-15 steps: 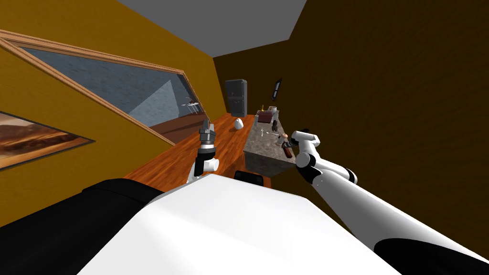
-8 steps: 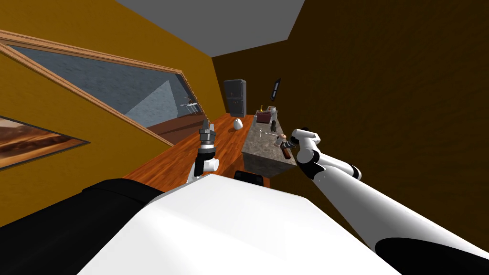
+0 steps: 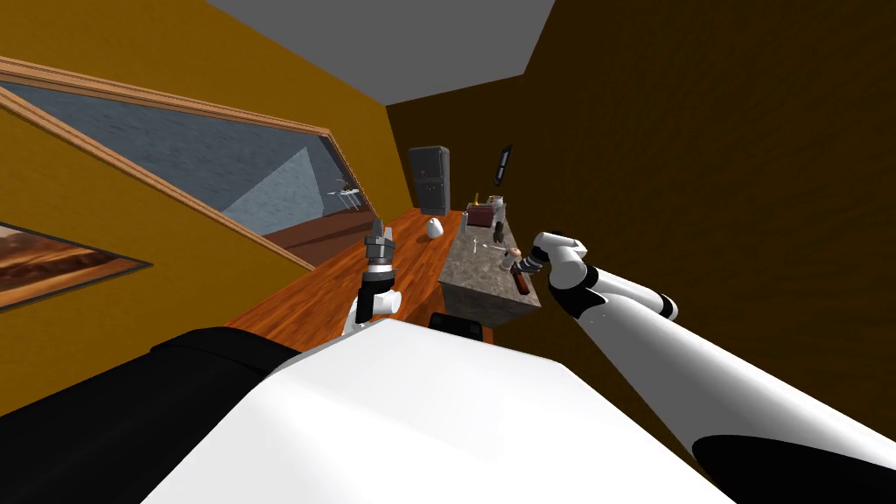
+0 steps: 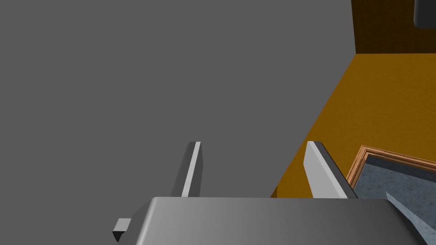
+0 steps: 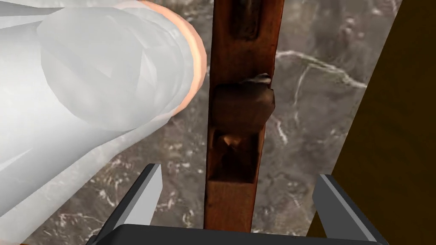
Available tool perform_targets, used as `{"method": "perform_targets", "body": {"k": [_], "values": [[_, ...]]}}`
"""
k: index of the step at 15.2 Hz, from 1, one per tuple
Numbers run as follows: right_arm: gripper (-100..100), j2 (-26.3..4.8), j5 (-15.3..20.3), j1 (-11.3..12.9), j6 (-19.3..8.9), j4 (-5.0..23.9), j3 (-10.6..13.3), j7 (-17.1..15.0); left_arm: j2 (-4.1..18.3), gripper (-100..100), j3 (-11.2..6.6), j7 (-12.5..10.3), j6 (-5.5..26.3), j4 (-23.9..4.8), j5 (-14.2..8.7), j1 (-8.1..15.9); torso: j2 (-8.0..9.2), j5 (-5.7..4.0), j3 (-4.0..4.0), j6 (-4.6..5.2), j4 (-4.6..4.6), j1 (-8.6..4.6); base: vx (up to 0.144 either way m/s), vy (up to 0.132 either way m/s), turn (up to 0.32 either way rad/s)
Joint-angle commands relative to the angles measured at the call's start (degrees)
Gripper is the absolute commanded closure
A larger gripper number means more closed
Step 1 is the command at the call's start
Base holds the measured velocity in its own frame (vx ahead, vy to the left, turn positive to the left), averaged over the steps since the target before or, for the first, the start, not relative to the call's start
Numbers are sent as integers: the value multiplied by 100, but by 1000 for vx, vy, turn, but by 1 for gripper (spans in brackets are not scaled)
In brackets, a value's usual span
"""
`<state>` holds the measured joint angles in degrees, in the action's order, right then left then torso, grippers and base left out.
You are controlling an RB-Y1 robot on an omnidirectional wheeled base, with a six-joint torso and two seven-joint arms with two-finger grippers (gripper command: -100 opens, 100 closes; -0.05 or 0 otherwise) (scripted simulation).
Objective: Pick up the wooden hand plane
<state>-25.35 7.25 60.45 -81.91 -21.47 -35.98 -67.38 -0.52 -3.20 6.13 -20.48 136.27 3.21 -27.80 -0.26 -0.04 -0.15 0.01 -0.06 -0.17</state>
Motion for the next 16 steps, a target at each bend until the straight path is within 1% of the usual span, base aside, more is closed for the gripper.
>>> {"method": "perform_targets", "body": {"k": [1, 2, 3, 5, 6, 7, 11, 12, 15, 16], "values": [[-100, 34, 10, -9, -168, -77, -36, -48, 0, 0, 0, 0, 0, 0, 0, 0, 0, 0, 0, 0, 0, 0, 17, 13, -48], [-100, 11, 6, 4, -59, -9, -19, -31, 0, 0, 0, 0, 0, 0, 0, 0, 9, 1, 4, 2, 1, 12, 16, 26, -74], [-100, 56, -43, -143, 86, -4, -15, 19, -1, 0, 0, 0, 0, 0, 0, 0, 13, 3, 7, 2, 2, 19, 20, 29, -83], [-100, 83, -75, -235, 205, 15, -9, 56, -1, 0, 1, 0, 0, 0, 0, 0, 17, 4, 9, 2, 2, 24, 17, 24, -68], [-100, 47, -53, -157, 125, 35, -13, 26, -1, 0, 1, 0, 0, 0, 0, 0, 19, 4, 10, 2, 3, 23, 6, 9, -26], [100, 57, -58, -180, 140, 16, -13, 38, -1, 0, 1, 0, 0, 0, 0, 1, 21, 4, 12, 0, 4, 21, 0, 0, 0], [100, 65, -61, -173, 138, 18, -13, 45, 0, 0, 1, 0, 0, 0, 0, 1, 22, 1, 11, 7, 2, 7, 0, 0, 0], [100, 30, -10, -51, -33, -23, -21, -18, 0, 0, 1, 0, 0, 0, 0, 1, 21, 2, 11, 7, 2, 8, -13, -13, 69], [100, 30, -10, -51, -33, -23, -21, -18, 0, 0, 1, 0, 0, 0, 0, 1, 27, 5, 17, 4, 8, 6, -13, -18, 51], [100, 12, -15, -42, 31, 40, -23, -14, 0, 0, 1, 0, 0, 0, 0, 1, 27, 5, 16, 4, 7, 8, -3, -4, 11]]}}
